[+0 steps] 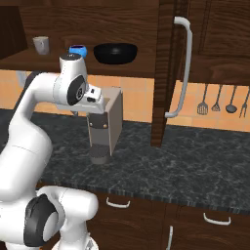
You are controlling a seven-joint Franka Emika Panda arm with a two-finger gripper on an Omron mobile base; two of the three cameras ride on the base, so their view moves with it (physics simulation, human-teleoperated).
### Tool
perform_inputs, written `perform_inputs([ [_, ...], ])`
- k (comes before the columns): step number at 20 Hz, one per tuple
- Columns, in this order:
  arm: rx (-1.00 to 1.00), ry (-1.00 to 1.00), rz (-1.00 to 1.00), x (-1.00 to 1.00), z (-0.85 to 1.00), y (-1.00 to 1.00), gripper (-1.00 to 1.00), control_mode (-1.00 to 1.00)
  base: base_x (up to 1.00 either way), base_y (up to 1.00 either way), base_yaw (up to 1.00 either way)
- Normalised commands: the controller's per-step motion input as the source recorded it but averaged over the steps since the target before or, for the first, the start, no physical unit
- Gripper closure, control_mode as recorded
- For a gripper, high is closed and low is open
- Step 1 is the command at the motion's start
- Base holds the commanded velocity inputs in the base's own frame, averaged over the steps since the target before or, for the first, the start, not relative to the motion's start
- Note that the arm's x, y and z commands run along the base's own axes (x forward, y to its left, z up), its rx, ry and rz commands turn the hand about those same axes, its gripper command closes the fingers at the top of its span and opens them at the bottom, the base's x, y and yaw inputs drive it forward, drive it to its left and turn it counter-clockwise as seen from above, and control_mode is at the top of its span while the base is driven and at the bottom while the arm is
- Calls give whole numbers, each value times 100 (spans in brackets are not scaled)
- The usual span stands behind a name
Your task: Gather all objects into one cabinet and sort the glasses and bowls to opposite sides.
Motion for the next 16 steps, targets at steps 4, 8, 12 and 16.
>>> perform_inputs([
  [4,0,-37,0,-56,64,-4,-100,-100,0,0,0],
  [8,-3,-48,0,-98,100,-22,-100,-100,0,0,0],
  [12,0,-15,0,-58,89,-13,-100,-100,0,0,0],
  [16,0,3,0,-21,56,-14,-100,-100,0,0,0],
])
